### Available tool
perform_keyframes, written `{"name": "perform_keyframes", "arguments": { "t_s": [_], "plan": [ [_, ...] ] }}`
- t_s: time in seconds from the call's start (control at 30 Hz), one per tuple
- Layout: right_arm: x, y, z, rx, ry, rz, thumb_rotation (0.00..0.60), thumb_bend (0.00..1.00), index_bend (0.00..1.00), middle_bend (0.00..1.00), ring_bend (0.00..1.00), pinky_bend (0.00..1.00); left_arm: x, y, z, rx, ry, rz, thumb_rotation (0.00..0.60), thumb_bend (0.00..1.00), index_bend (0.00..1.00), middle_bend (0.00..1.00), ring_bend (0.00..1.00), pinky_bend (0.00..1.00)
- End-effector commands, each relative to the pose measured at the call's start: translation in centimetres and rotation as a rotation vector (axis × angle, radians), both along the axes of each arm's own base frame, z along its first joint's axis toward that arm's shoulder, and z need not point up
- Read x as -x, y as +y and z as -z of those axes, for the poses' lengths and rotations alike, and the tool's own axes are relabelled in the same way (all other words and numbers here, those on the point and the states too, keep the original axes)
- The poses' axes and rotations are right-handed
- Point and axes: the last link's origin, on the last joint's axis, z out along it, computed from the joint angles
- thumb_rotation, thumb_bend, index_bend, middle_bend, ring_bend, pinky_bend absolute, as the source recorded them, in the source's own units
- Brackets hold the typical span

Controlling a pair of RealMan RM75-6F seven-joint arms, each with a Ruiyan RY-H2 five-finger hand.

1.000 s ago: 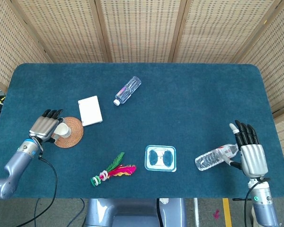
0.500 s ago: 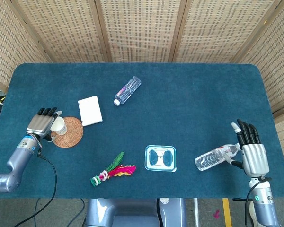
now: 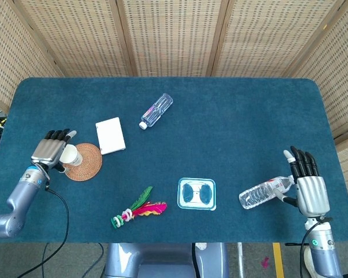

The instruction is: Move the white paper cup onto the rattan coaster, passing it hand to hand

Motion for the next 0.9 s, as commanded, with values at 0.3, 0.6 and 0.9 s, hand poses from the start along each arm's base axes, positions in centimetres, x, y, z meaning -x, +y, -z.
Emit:
{"name": "perform_keyframes", "arguments": {
  "t_s": [0.3, 0.6, 0.9],
  "plan": [
    [-0.2, 0.1, 0.0, -0.004, -0.006, -0.014, 0.6, 0.08, 0.0, 0.0, 0.0, 0.0, -1.1, -4.7, -2.4, -0.21, -0.19, 0.104, 0.6, 0.03, 0.0, 0.0, 0.0, 0.0],
    [-0.7, 0.2, 0.4, -0.015, 0.008, -0.031, 0.6, 0.08, 0.0, 0.0, 0.0, 0.0, -2.0, -10.0, -1.8, -0.357, -0.221, 0.209, 0.6, 0.03, 0.0, 0.0, 0.0, 0.0],
    [-1.5, 0.6, 1.1, -0.035, 0.032, -0.052, 0.6, 0.08, 0.0, 0.0, 0.0, 0.0, -1.8, -15.3, -0.2, -0.377, -0.193, 0.226, 0.6, 0.03, 0.0, 0.0, 0.0, 0.0]
  ]
}}
